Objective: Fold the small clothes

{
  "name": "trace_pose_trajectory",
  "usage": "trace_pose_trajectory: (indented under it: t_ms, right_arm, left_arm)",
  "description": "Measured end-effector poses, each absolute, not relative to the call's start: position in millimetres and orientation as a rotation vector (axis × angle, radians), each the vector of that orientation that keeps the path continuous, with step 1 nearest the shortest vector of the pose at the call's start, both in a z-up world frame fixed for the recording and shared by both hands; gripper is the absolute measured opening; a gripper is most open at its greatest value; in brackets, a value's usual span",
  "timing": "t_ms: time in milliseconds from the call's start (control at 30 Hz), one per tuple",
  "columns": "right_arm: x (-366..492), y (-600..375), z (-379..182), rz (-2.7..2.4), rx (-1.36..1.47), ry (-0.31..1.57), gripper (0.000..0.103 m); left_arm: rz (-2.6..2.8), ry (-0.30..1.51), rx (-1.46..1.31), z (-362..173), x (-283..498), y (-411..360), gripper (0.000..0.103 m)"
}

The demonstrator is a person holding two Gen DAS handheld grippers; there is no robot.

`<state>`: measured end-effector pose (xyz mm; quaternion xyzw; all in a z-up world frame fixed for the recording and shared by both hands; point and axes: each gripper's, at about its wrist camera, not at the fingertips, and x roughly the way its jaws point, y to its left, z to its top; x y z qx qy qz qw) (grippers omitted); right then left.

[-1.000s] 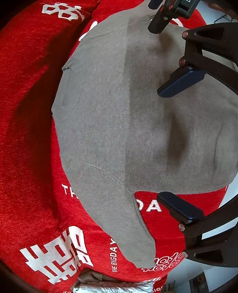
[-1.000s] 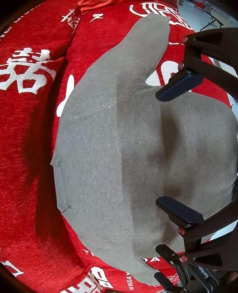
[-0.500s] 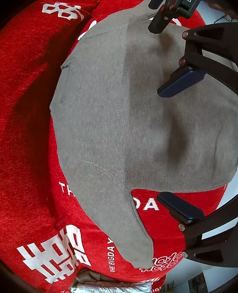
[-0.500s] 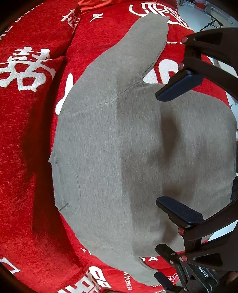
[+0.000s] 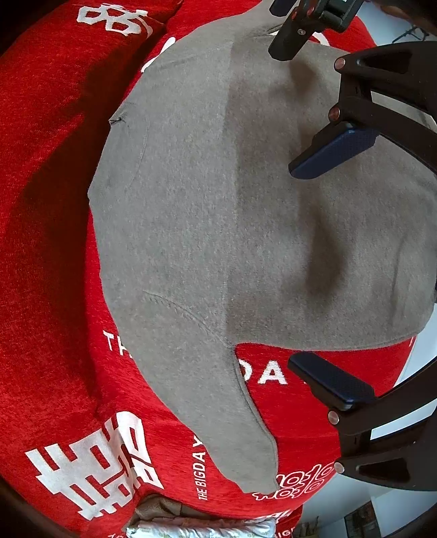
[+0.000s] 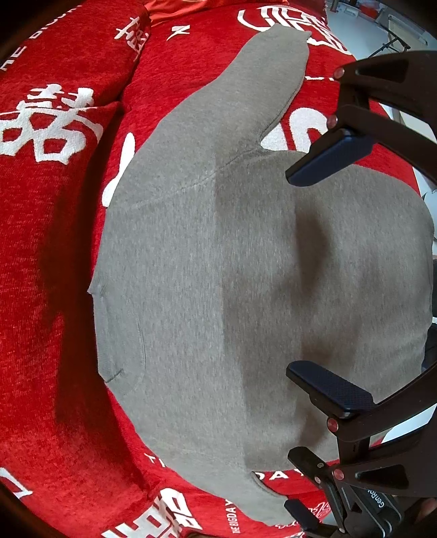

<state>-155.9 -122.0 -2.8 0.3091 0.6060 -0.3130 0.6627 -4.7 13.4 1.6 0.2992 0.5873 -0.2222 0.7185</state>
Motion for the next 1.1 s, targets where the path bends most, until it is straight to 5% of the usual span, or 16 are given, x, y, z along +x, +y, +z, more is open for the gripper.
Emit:
trace_pose_trajectory:
  t_ms: [1100]
  right_arm:
    - [-125, -101, -1, -0.643, 0.634, 1.335, 0.103]
  left_arm:
    - [-0.517, 1.387, 0.526, -5, 25, 51, 0.103]
